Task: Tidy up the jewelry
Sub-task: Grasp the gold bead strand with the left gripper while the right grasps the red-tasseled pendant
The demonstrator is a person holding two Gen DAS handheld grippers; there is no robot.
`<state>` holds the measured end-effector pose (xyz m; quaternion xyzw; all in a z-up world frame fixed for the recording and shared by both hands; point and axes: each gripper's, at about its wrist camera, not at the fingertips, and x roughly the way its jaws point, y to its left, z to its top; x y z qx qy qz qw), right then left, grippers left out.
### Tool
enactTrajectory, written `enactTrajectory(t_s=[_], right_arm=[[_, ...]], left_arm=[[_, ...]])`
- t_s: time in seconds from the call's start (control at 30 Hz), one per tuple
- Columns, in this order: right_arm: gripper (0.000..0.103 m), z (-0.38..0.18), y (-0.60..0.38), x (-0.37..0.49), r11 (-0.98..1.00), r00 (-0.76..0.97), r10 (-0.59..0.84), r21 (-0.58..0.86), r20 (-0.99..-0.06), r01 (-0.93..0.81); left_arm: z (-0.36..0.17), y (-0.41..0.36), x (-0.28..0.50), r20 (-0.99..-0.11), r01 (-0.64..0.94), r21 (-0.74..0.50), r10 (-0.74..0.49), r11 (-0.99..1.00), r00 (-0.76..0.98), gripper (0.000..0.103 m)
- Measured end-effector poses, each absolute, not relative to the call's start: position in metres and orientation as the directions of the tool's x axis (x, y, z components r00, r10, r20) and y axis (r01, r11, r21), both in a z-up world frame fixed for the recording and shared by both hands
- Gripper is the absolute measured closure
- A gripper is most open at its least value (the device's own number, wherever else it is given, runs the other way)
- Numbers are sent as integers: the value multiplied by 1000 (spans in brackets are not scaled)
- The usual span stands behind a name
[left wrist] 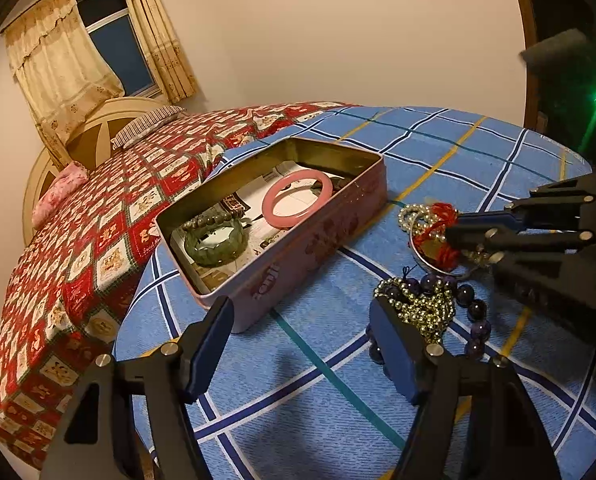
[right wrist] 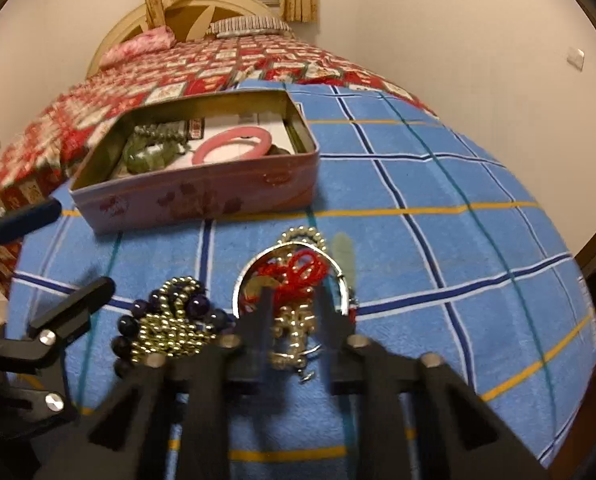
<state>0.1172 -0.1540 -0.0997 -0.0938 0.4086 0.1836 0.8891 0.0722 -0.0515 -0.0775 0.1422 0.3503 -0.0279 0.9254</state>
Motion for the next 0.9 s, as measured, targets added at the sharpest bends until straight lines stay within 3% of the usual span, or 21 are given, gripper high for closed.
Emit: enactTrajectory(t_s=[0.07, 0.23, 0.43, 0.63, 0.67, 0.77, 0.87, 0.9], right_arm=[[95, -95, -157, 113, 916, 611, 257, -13, -749, -401], [96, -89, -169, 99, 934, 648, 222, -31, -728, -355], [98, -95, -185, 96, 959, 665, 111, -96, -739, -267], [98, -92, -193, 96, 964, 674, 111, -87, -731, -253], [98, -93, -193, 94, 963, 674, 113, -87, -730, -255], [98, -92, -195, 93, 964, 676, 126, -72, -726, -257], [98, -91, -199, 92, 965, 680, 142, -51, -719, -256], [98, -91, -199, 92, 966, 683, 146, -46, -716, -255]], left_arm=[[-76, -51, 72, -658, 154, 233, 39, 960, 752, 33], [-75, -55, 71, -657, 166, 225, 24, 960, 753, 35], [-77, -72, 67, -669, 223, 237, -8, 945, 743, 45], [-87, -97, 67, -690, 296, 275, -27, 915, 724, 47], [-91, -101, 69, -700, 311, 272, -34, 911, 714, 51], [-101, -107, 74, -740, 353, 248, -58, 902, 670, 86], [-95, -104, 73, -735, 353, 228, -77, 907, 673, 103], [-90, -101, 72, -730, 350, 217, -86, 911, 678, 103]])
